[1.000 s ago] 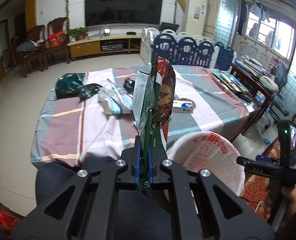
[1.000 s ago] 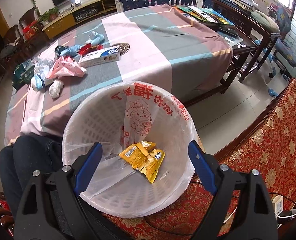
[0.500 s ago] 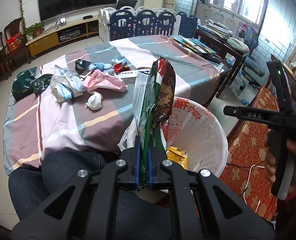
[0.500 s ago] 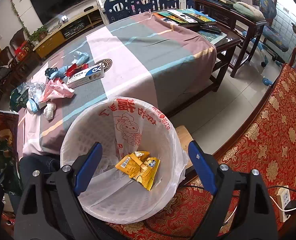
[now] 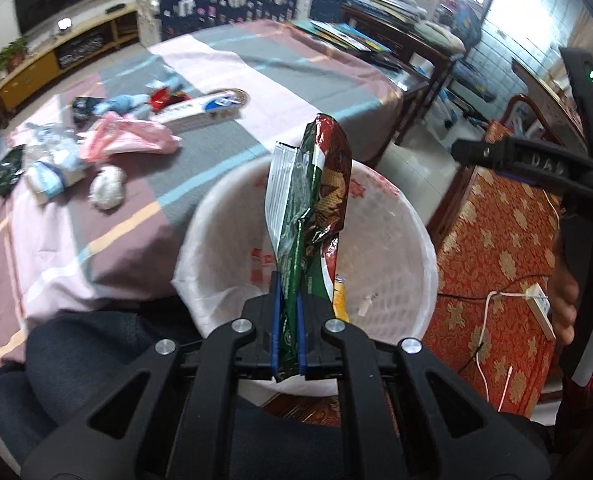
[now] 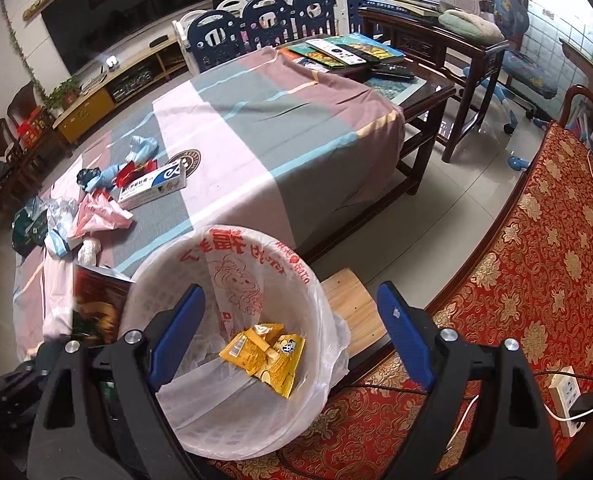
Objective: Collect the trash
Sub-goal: 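Carry the green snack wrapper over the wastebasket and open the left tool, then grasp the pink plastic bag with the right tool while the left tool grasps the white paper cup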
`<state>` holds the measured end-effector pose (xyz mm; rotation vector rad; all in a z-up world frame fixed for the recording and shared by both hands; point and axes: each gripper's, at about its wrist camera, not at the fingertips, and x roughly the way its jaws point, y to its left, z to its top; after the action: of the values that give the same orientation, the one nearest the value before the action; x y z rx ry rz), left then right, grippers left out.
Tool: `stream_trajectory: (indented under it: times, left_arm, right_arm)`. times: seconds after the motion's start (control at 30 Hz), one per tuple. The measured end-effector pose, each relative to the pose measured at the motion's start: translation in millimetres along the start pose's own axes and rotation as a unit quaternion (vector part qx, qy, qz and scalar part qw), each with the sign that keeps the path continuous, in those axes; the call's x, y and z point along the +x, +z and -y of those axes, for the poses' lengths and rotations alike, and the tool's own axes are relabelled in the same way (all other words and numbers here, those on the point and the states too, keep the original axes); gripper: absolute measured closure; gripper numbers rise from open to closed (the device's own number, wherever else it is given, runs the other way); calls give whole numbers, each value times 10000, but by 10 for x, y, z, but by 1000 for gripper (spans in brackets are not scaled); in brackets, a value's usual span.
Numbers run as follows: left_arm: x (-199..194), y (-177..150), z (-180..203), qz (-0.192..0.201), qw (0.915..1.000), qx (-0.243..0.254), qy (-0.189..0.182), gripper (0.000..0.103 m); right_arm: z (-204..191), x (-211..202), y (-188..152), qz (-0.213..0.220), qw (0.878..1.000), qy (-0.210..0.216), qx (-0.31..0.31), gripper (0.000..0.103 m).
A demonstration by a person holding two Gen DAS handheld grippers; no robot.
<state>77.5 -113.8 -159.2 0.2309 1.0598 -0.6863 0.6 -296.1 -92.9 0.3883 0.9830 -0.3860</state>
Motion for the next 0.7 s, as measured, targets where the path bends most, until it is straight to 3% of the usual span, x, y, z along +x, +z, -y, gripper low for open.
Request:
stream_trajectory:
  times: [0.1,0.17,0.2,0.23,0.33,0.5,0.7]
  left_arm:
    - [226,46,122,-224,9992,316,-135,89]
    - [367,42,180,-319,9985,449,-25,62]
    - [413,31,213,-322,9982,503,89,42]
    - [456,13,230,-347,9977,560,166,34]
    - [477,-32,204,-406,9980,475,109,27]
    - [323,-32,6,-108,9998,45,178,17]
    - [54,-15,-282,419,9941,-519,861,17]
  right_arm:
    - [26,13,3,-27,10000,-9,35,17]
    - [25,32,1,-61,10000,6,37,17]
    - [21,41,-4,-74,10000,15,28,17]
    - [16,47,-10,-86,10000,22,11,17]
    - [2,60,-27,-108,9999,42,-12,17]
    - [-35,79,-48,-135,9999,72,-23,17]
    - [-113,76,-74,-113,9998,109,-117,17]
